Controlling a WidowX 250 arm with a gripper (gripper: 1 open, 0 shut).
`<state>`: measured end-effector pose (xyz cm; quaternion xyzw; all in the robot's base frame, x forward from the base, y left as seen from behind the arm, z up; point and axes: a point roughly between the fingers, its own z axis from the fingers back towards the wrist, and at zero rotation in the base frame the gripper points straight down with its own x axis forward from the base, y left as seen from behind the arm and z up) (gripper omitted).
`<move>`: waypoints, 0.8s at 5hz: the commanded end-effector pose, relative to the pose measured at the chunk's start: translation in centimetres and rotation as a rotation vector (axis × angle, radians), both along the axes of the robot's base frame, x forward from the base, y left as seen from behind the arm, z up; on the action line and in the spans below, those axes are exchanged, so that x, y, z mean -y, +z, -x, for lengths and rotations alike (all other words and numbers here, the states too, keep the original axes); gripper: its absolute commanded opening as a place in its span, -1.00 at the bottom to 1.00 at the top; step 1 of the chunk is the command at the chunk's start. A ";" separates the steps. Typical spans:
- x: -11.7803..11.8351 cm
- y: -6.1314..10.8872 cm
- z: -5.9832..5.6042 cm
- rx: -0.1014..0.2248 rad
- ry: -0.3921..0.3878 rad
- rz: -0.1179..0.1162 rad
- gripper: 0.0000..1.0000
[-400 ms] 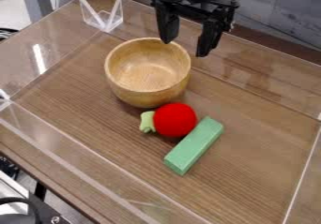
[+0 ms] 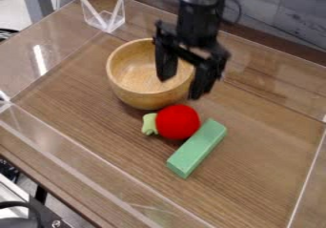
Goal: Move the red fruit to the left
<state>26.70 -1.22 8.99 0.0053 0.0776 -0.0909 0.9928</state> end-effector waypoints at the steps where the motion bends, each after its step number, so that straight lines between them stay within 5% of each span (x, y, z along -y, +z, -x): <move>1: 1.9 -1.6 -0.2 0.017 -0.058 -0.010 1.00; 2: 3.2 -3.7 -0.5 0.010 -0.087 -0.021 1.00; 4: 0.9 -3.7 0.3 0.036 -0.024 -0.043 1.00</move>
